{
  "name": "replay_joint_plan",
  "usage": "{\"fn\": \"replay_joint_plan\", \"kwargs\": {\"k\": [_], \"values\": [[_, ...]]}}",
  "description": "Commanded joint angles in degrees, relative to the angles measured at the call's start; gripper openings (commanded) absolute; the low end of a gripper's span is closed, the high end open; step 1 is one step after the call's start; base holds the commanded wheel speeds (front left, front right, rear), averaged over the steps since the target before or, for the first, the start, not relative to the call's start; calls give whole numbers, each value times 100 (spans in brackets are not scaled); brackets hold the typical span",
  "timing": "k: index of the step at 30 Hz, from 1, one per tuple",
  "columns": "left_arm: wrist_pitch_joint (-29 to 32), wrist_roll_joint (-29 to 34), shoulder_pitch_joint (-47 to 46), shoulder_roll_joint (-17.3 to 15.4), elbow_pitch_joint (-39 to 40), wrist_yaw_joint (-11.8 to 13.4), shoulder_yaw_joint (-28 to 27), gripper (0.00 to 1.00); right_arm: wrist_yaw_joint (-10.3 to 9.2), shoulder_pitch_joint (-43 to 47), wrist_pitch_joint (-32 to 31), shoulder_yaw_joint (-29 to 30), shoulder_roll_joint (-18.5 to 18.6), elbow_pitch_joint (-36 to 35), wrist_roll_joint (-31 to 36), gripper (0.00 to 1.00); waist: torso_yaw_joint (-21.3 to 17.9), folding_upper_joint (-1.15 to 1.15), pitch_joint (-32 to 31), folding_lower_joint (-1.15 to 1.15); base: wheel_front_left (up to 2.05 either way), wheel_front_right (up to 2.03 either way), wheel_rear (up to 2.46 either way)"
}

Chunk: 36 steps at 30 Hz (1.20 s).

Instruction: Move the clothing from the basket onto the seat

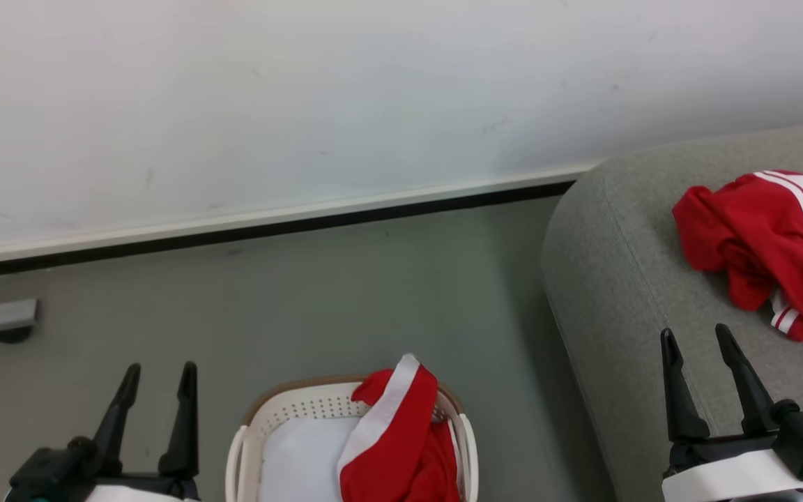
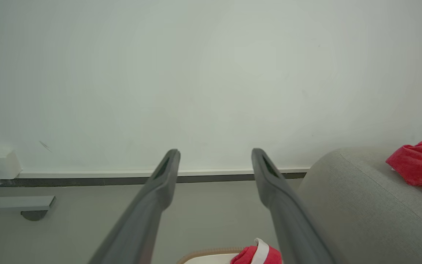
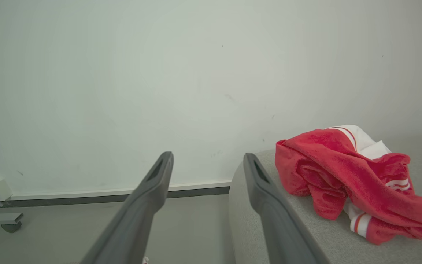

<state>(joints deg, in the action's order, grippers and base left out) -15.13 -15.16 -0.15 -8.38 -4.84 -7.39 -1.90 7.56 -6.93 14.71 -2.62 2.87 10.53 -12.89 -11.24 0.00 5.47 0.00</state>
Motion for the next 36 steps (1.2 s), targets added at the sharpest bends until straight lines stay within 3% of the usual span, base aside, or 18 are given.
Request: {"fn": "replay_joint_plan", "kwargs": {"k": [1, 16, 28, 36], "values": [[-2, -45, -101, -92, 5, -15, 33, 100, -15, -94, 26, 33, 4, 21, -69, 100, -108, 0, 145, 0, 0, 0, 0], [115, -612, -1326, -1174, -1097, -4, 1894, 100, -15, -717, 50, 83, 1, -388, -621, 100, -689, 0, 1315, 0, 0, 0, 0], [767, -1630, -2442, -1957, -2215, -4, 3607, 100, -14, -1002, 51, -79, 4, -1036, -1046, 100, -1140, 0, 2450, 0, 0, 0, 0], [1229, -2114, -3170, -2286, -2892, -4, 4654, 100, -14, -1063, 51, -131, 1, -1511, -1185, 100, -1412, 0, 3085, 0, 0, 0, 0]]}}
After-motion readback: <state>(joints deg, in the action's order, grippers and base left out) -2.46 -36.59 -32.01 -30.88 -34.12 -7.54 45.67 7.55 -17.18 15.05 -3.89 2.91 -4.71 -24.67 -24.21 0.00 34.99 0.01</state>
